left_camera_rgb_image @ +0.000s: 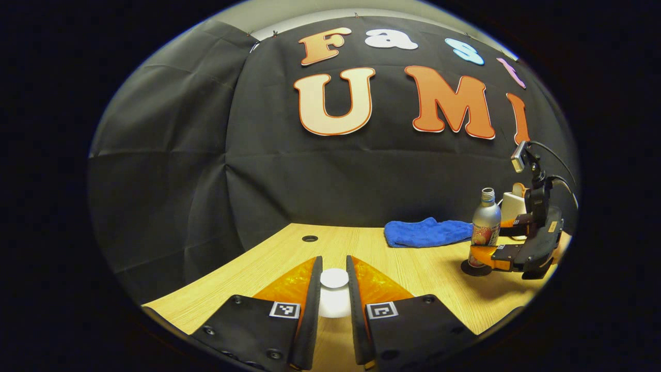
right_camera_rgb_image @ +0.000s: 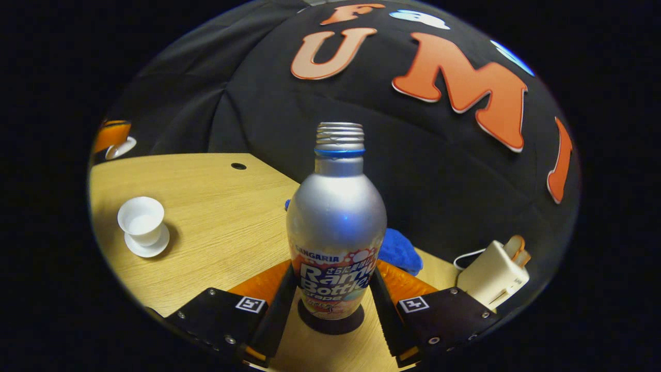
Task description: Open the teacup lid with one hand, grasp the water bottle and pour water into the teacup with the other hand; after pouring, place the water bottle on the coaster and then close the teacup lid.
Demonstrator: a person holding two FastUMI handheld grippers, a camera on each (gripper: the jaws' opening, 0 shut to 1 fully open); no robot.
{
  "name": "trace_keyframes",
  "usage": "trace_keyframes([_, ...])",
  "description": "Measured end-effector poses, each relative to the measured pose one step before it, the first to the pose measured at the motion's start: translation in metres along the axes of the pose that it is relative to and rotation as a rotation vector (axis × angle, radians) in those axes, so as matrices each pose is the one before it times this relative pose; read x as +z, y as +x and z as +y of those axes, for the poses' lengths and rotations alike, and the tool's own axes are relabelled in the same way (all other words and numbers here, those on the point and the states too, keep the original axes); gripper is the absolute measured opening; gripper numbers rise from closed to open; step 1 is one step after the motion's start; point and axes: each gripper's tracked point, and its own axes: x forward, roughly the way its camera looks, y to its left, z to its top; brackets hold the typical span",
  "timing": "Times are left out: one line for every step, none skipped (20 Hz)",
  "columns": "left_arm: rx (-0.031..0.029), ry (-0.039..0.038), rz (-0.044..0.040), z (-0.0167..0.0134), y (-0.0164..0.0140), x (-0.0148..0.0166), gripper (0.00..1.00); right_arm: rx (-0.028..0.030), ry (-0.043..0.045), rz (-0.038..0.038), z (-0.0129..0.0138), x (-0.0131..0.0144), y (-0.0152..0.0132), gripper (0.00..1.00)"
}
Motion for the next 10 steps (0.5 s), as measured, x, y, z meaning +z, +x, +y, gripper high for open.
trace_keyframes([-0.00402,-0.00432,-0.00012,-0.00193,0.00120,-0.00051,0.33,-0.00563,0.02544,0.00624,-0.00007,0.00113,0.00137,0.79])
trace_keyframes([-0.00544,-0.00236,0.00348,-0.00198,0.00101,-0.00223,0.33,-0.00430,0.02325,0.00168,0.00015,-0.00025,0.00136,0.79])
trace_keyframes([-0.00064,-0.00186,0.00387,-0.00136,0.00166,-0.00189,0.33,0.00473,0.03083,-0.00099,0.00333,-0.00131,0.00028,0.79])
trace_keyframes([-0.00450,-0.00034,0.00732,-0.00193,0.00153,-0.00147,0.33,0.00561,0.02994,-0.00262,0.00361,0.00100,0.00109,0.79])
trace_keyframes([-0.00123,-0.00313,0.00377,-0.00040,0.00200,-0.00049,0.33,0.00355,0.02641,-0.00330,0.00220,-0.00147,0.00154,0.79])
trace_keyframes([-0.00407,-0.00229,0.00411,-0.00165,0.00156,-0.00072,0.33,-0.00295,0.01620,0.00522,0.00204,-0.00134,0.00147,0.79])
trace_keyframes([0.00051,-0.00326,0.00168,-0.00132,0.00037,-0.00148,0.33,-0.00959,0.00255,0.00988,0.00001,-0.00165,-0.00153,0.79])
trace_keyframes([-0.00265,-0.00213,0.00237,-0.00012,0.00117,0.00027,0.33,-0.01056,-0.00242,0.00700,-0.00049,0.00003,-0.00140,0.79])
trace_keyframes([0.00127,-0.00154,0.00338,-0.00091,0.00092,-0.00271,0.33,-0.00286,0.00609,-0.00173,-0.00132,0.00319,-0.00388,0.79])
trace_keyframes([-0.00047,-0.00230,0.00412,0.00013,0.00176,-0.00044,0.33,0.00042,0.02140,-0.00251,0.00215,0.00084,0.00121,0.76])
